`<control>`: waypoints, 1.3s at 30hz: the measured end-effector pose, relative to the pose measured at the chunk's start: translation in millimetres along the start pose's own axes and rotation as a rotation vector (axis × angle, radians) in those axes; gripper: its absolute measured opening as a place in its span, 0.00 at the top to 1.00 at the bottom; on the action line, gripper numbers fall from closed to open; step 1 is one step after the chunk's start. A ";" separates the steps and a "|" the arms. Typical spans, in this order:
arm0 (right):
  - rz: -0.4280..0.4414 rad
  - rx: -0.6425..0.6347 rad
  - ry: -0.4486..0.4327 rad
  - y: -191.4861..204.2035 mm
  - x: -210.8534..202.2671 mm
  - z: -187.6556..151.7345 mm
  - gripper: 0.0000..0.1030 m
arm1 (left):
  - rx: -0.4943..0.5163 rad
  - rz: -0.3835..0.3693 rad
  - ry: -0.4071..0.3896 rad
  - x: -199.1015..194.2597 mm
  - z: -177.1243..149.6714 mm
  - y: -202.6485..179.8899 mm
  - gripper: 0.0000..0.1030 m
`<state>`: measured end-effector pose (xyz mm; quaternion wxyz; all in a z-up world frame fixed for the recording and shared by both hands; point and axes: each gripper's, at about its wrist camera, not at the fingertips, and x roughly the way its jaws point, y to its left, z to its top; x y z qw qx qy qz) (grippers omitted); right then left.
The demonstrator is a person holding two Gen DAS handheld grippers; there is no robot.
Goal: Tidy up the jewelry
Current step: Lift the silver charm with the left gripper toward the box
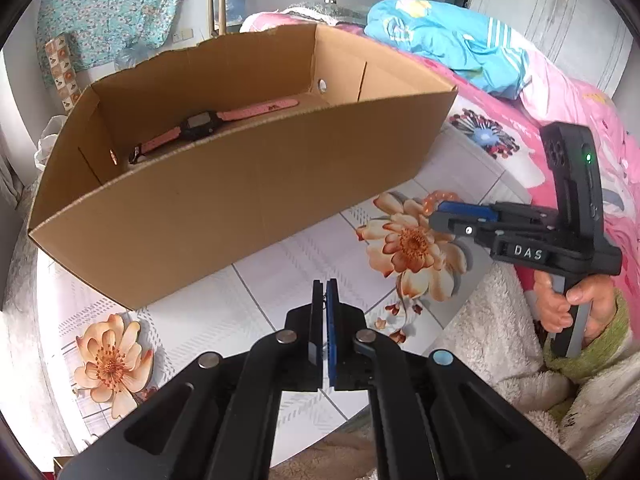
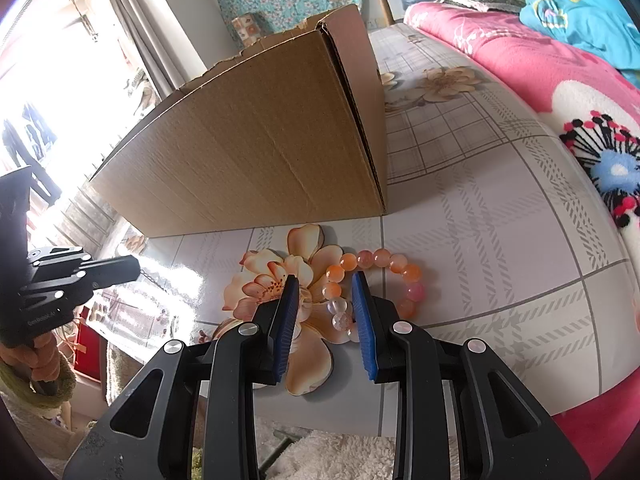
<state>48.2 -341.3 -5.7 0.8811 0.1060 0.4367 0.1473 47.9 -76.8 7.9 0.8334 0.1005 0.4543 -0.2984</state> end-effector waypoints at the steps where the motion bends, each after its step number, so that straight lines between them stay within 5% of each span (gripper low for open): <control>1: 0.000 -0.001 0.001 -0.3 0.0 0.1 0.74 | 0.001 0.003 -0.004 -0.6 0.5 -0.6 0.99; 10: -0.006 -0.023 0.005 2.1 0.8 1.1 0.74 | -0.038 0.028 -0.012 6.9 1.3 -1.1 0.99; 27: -0.172 -0.149 0.044 30.7 14.8 6.7 0.74 | -0.055 0.082 -0.017 24.6 -4.7 -1.8 0.99; 32: -0.241 -0.149 0.040 30.7 15.8 7.1 0.92 | -0.048 0.080 -0.027 26.0 -6.1 -4.5 0.99; 39: -0.121 0.033 0.043 -0.4 8.8 15.5 0.93 | -0.038 0.078 -0.041 23.2 -7.5 -4.9 0.99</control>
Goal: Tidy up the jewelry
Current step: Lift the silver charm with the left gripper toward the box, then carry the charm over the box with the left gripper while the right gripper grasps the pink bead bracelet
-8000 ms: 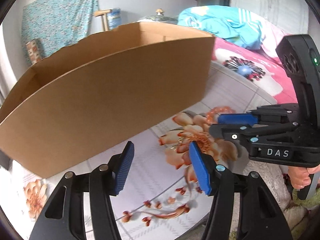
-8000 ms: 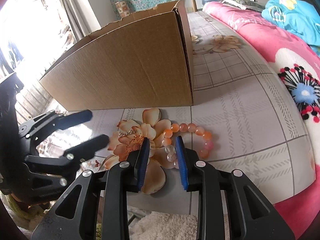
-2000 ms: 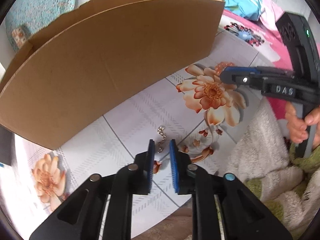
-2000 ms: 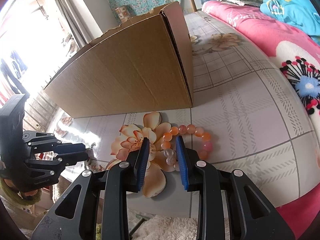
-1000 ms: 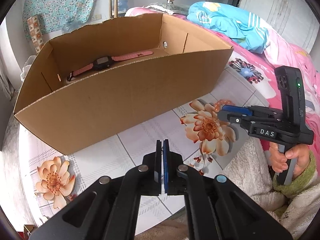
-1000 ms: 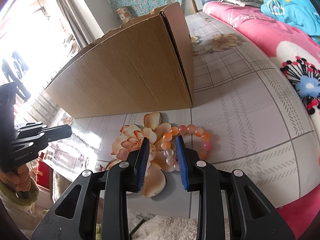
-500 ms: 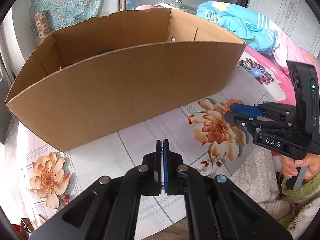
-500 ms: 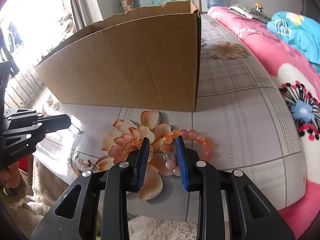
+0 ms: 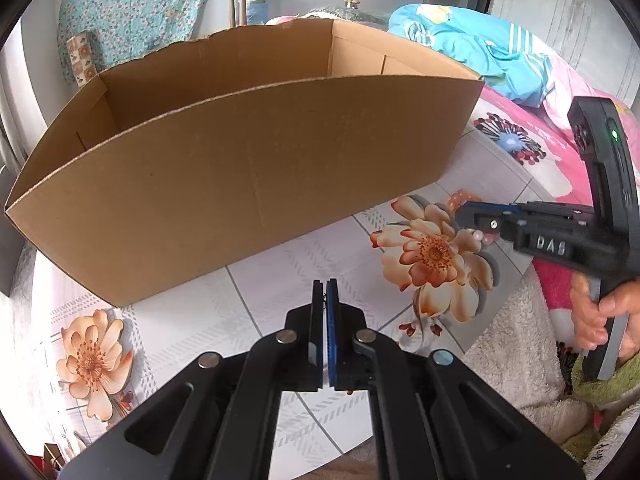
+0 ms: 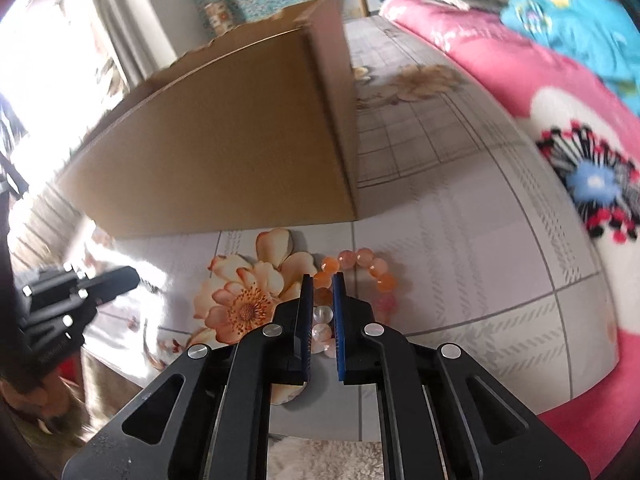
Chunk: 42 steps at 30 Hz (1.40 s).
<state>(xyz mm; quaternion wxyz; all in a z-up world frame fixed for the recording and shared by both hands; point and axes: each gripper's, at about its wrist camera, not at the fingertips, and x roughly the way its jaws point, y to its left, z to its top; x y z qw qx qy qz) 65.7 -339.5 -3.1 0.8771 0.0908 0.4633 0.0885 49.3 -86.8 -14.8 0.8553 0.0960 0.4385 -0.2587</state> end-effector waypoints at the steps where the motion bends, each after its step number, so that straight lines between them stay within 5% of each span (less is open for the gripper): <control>1: 0.024 0.026 -0.001 -4.6 -0.8 0.6 0.93 | 0.001 0.001 -0.001 -0.4 -0.4 -0.1 0.99; 22: 0.356 0.295 -0.099 -41.8 -38.2 8.0 0.93 | 0.030 0.009 -0.067 -19.1 -1.6 -4.3 0.99; 35: 0.525 0.153 -0.244 -3.4 -104.3 54.8 0.93 | 0.040 -0.093 -0.223 -103.2 39.8 6.2 0.99; 42: 0.571 0.049 -0.228 14.1 -103.8 105.4 0.93 | 0.097 -0.129 -0.233 -117.1 92.3 16.3 0.99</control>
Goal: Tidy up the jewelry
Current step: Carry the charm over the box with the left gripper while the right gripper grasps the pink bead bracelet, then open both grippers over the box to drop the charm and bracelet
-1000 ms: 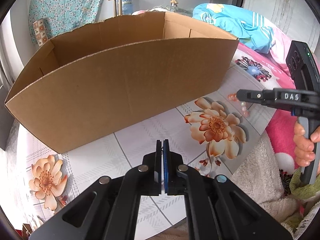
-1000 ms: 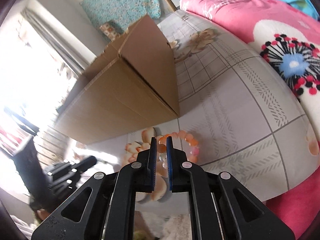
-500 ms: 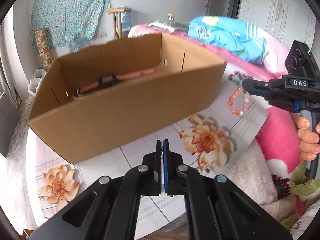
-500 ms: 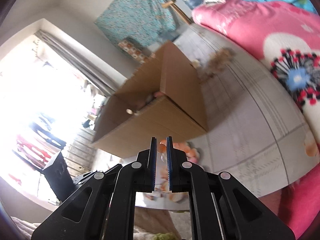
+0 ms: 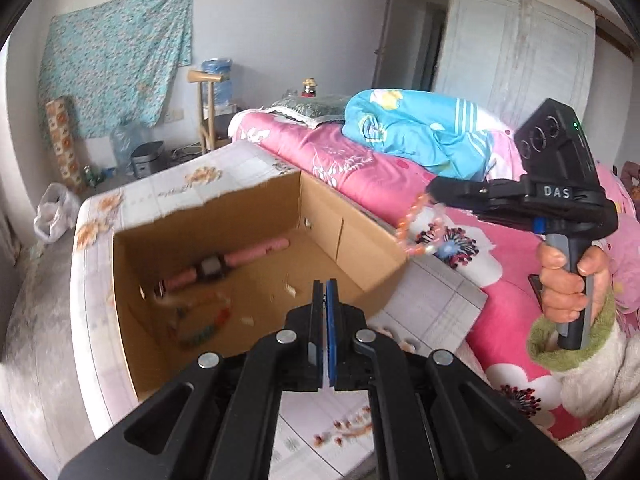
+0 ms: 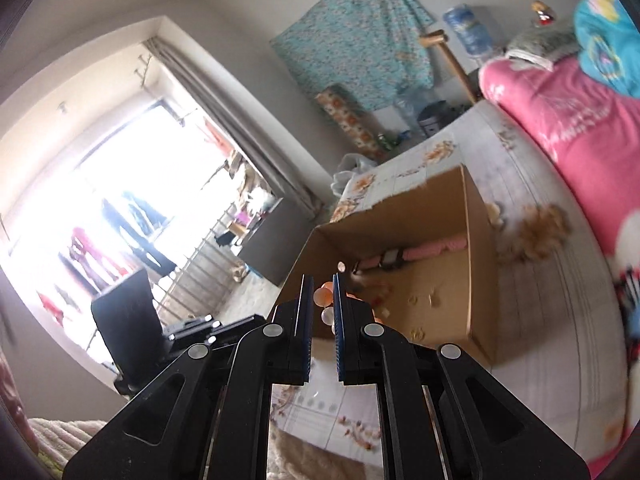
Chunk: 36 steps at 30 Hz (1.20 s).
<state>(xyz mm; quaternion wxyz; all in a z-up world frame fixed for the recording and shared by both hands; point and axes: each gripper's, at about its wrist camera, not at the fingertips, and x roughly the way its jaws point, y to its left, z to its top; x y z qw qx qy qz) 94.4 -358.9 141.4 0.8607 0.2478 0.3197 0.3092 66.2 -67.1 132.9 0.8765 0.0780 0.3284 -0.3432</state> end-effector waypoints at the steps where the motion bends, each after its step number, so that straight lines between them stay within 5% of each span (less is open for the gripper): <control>1: -0.007 -0.014 0.012 -1.1 5.2 6.2 0.93 | 0.006 -0.009 0.012 6.1 8.0 3.6 0.99; 7: -0.080 -0.092 0.146 -20.5 49.5 29.5 0.93 | -0.018 -0.060 0.195 78.8 47.0 33.9 0.99; 14: -0.136 -0.146 0.301 -49.6 90.3 32.6 0.93 | -0.069 -0.061 0.445 175.6 52.7 66.0 0.99; 23: -0.205 -0.258 0.405 -48.5 108.0 29.0 0.93 | -0.134 -0.035 0.605 237.7 43.7 88.4 0.94; 30: -0.268 -0.340 0.466 -42.7 115.8 23.8 0.93 | -0.184 -0.034 0.572 224.7 46.5 98.1 0.65; 36: -0.410 -0.596 0.531 -20.8 136.1 11.0 0.93 | -0.221 -0.032 0.454 173.0 63.1 105.7 0.53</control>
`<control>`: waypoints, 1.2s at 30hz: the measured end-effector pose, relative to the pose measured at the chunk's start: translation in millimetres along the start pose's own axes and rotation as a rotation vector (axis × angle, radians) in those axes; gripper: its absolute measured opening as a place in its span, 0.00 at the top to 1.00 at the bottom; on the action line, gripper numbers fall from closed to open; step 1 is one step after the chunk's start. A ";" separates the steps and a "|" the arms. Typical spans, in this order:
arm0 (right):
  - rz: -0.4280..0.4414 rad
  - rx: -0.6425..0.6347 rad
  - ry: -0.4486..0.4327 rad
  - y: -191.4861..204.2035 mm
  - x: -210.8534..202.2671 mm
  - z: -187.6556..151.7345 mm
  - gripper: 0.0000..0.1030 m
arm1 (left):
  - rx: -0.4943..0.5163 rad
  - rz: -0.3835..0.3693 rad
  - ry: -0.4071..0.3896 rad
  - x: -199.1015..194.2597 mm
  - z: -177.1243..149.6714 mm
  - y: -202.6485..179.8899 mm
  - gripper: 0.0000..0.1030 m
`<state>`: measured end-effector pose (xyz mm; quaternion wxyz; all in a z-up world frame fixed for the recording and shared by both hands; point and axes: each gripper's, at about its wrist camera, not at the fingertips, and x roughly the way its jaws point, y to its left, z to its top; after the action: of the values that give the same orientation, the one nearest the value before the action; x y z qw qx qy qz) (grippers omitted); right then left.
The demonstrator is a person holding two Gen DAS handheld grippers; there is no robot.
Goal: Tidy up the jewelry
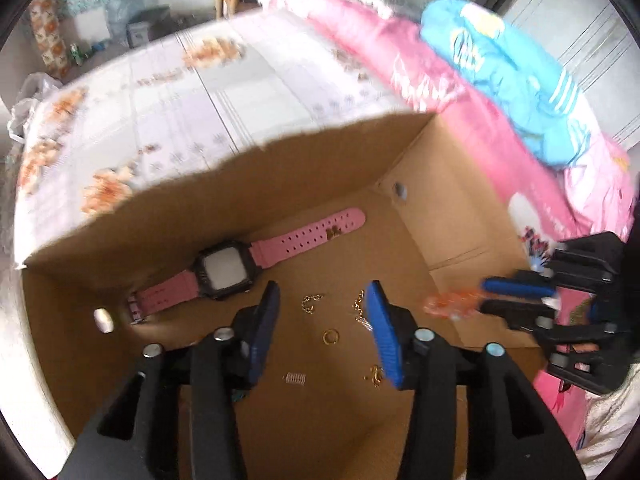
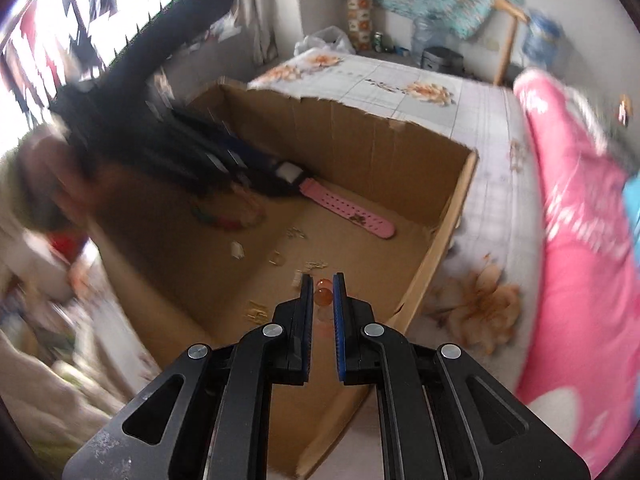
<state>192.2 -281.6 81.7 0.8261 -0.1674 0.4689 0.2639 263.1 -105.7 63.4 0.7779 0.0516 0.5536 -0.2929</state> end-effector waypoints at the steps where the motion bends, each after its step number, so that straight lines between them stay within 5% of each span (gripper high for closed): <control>1: -0.026 -0.036 0.012 4.2 3.1 1.4 0.93 | 0.003 0.002 -0.021 -9.1 -2.7 -1.3 0.51; 10: -0.176 -0.243 0.132 26.9 31.0 5.0 0.93 | -0.002 0.073 -0.257 -102.2 -58.6 11.5 0.33; 15: -0.155 -0.245 0.153 29.8 33.0 3.2 0.83 | -0.067 0.105 -0.362 -129.3 -102.9 30.1 0.25; 22: 0.005 0.010 0.056 2.6 -0.2 1.3 0.77 | -0.187 0.089 -0.454 -138.0 -151.8 57.6 0.21; 30: 0.098 0.525 -0.214 -45.0 -59.6 -47.9 0.61 | -0.316 -0.024 -0.472 -113.5 -178.4 78.4 0.17; 33: 0.138 0.642 -0.235 -47.3 -55.2 -69.6 0.56 | -0.353 -0.101 -0.452 -96.2 -179.2 79.2 0.17; 36: 0.176 0.697 -0.164 -43.9 -34.6 -77.7 0.55 | -0.369 -0.146 -0.425 -83.8 -177.7 74.9 0.17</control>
<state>150.4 -367.3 73.7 0.8425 0.1868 0.4754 0.1710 135.7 61.3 52.0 0.8494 -0.1936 0.4244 -0.2467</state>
